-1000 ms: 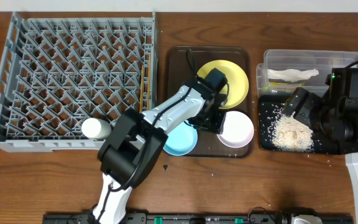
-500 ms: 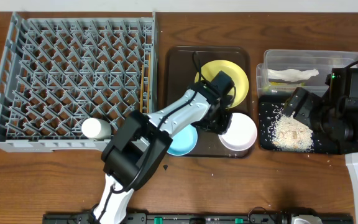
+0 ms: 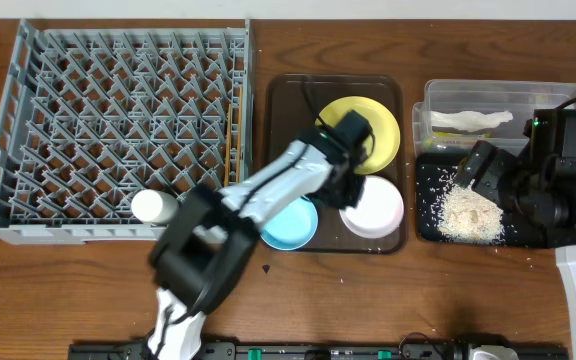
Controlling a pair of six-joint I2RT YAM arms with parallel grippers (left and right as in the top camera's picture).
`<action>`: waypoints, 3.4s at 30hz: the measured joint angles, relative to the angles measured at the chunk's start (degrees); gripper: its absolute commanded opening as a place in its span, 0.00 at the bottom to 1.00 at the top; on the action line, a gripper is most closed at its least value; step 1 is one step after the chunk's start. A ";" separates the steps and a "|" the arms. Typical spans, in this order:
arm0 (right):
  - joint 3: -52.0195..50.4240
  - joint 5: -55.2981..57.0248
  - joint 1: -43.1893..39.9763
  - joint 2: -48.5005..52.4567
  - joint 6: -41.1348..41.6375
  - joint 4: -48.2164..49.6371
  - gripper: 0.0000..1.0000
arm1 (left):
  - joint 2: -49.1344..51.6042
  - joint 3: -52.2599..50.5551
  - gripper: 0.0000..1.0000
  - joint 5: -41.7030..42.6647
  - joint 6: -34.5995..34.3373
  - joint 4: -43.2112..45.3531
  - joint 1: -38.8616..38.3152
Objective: Sort waste into correct bins and load items into the dishwasher
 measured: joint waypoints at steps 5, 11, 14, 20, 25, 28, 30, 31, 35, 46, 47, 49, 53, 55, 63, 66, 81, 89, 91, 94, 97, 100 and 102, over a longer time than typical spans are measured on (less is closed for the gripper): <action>0.00 0.00 0.00 0.00 0.00 -0.02 0.96 | -14.38 0.22 0.07 -9.22 0.24 -3.19 4.76; 0.00 0.00 0.00 0.00 0.00 -0.02 0.96 | -27.63 1.22 0.08 -31.23 0.94 -8.83 10.64; 0.00 0.00 0.00 0.00 0.00 -0.02 0.96 | -28.74 1.25 0.07 -43.58 1.38 -10.36 13.27; 0.00 0.00 0.00 0.02 -0.20 -0.02 0.96 | -25.83 1.03 0.07 -64.52 1.75 -10.67 18.56; 0.00 0.00 0.00 0.00 -0.46 -0.02 0.96 | -20.61 1.01 0.08 -76.22 1.75 -10.62 21.14; 0.00 0.00 0.00 0.00 -0.46 -0.02 0.96 | -16.59 0.94 0.07 -79.91 1.77 -10.60 21.24; 0.00 0.00 0.00 0.02 -0.48 0.00 0.97 | -13.77 0.92 0.08 -81.33 1.77 -10.56 21.22; 0.00 0.00 0.00 0.00 -0.59 0.00 0.97 | -12.33 0.90 0.08 -81.83 1.77 -10.56 21.20; 0.00 0.00 0.00 0.00 -0.63 0.00 0.97 | -7.76 0.85 0.07 -83.67 1.77 -10.54 21.20; 0.00 0.00 0.00 0.00 -0.63 0.00 0.97 | -5.62 0.39 0.07 -85.85 1.73 -10.12 17.86; 0.00 0.00 0.00 0.02 -0.63 0.00 0.97 | -5.27 0.39 0.08 -85.85 1.73 -10.12 17.29; 0.00 0.00 0.00 0.00 -0.63 0.00 0.97 | -4.46 0.39 0.08 -86.58 1.75 -10.32 16.37; 0.00 0.00 0.00 0.02 -0.66 0.00 0.97 | -3.82 0.39 0.08 -87.60 1.75 -11.26 15.91; 0.00 0.00 0.00 0.00 -0.66 0.00 0.97 | -3.69 0.39 0.07 -87.97 1.68 -12.81 15.89; 0.00 0.00 0.00 0.00 -0.66 0.00 0.97 | -3.69 0.37 0.08 -89.11 1.07 -13.88 15.78; 0.00 0.00 0.00 0.00 -0.66 -0.09 0.97 | -3.69 0.37 0.07 -89.26 0.09 -13.62 16.02; 0.00 -0.42 0.00 0.02 -0.66 -0.28 0.97 | -3.76 0.37 0.08 -89.29 -1.51 -9.62 18.91; 0.00 -0.42 0.00 0.00 -0.66 -0.28 0.97 | -4.07 0.48 0.08 -86.01 -2.08 -9.57 18.49; 0.00 -0.42 0.00 0.02 -0.66 -0.28 0.97 | -4.31 0.55 0.08 -85.40 -2.51 -10.38 18.49; 0.00 -0.42 0.00 0.02 -0.66 -0.24 0.97 | -4.31 0.68 0.09 -84.85 -2.95 -12.13 18.45; 0.00 -0.42 0.00 0.02 -0.66 -0.07 0.97 | -4.31 0.92 0.15 -84.39 -3.06 -13.90 18.16; 0.00 -0.42 0.00 0.02 -0.66 -0.02 0.97 | -4.31 0.92 0.17 -83.41 -2.80 -15.45 17.55; 0.00 -0.42 0.00 0.02 -0.66 -0.02 0.97 | -4.31 0.92 0.25 -83.06 -2.75 -15.65 17.09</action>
